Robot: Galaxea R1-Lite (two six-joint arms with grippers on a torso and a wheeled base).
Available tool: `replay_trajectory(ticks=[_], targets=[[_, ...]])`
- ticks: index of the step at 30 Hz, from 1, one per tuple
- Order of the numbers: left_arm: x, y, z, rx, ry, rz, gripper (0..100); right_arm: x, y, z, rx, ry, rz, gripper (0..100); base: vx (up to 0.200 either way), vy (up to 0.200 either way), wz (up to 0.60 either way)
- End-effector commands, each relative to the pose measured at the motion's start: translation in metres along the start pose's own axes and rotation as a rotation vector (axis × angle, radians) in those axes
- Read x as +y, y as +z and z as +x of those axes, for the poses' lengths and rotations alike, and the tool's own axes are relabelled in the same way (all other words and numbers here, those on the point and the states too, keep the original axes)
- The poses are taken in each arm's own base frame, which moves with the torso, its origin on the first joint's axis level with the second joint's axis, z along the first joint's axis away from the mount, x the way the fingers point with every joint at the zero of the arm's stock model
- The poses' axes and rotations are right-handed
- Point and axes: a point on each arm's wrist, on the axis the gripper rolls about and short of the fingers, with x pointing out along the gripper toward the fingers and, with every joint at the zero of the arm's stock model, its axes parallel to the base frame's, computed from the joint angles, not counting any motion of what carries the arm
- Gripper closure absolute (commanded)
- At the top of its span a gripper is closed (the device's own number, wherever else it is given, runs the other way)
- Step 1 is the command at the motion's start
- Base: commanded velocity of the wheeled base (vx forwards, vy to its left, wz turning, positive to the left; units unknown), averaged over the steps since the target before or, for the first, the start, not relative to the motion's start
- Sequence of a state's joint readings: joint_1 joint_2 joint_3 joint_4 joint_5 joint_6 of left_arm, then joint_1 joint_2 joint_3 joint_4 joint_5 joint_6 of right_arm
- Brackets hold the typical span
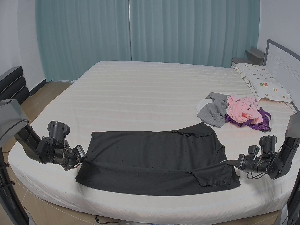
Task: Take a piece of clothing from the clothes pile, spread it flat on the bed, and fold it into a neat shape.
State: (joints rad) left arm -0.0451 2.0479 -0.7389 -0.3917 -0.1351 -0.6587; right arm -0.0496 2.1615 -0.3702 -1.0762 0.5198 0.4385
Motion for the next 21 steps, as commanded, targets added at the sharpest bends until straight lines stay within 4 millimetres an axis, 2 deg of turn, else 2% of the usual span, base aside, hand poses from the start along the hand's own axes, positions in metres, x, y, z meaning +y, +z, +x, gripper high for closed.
replay_trajectory(ticks=[1,13,21], targets=[[-0.004,0.003,-0.008,-0.024,-0.019,0.004,100,0.000,0.001,-0.001,-0.004,0.001,0.000,100,0.000,0.000,0.00],[0.003,0.001,0.022,0.024,0.019,-0.006,100,-0.001,0.000,0.011,0.012,0.004,-0.005,100,0.000,0.000,0.00],[0.006,0.000,0.034,0.042,0.033,-0.009,100,-0.003,-0.001,0.015,0.018,0.002,-0.005,100,0.000,0.000,0.00]])
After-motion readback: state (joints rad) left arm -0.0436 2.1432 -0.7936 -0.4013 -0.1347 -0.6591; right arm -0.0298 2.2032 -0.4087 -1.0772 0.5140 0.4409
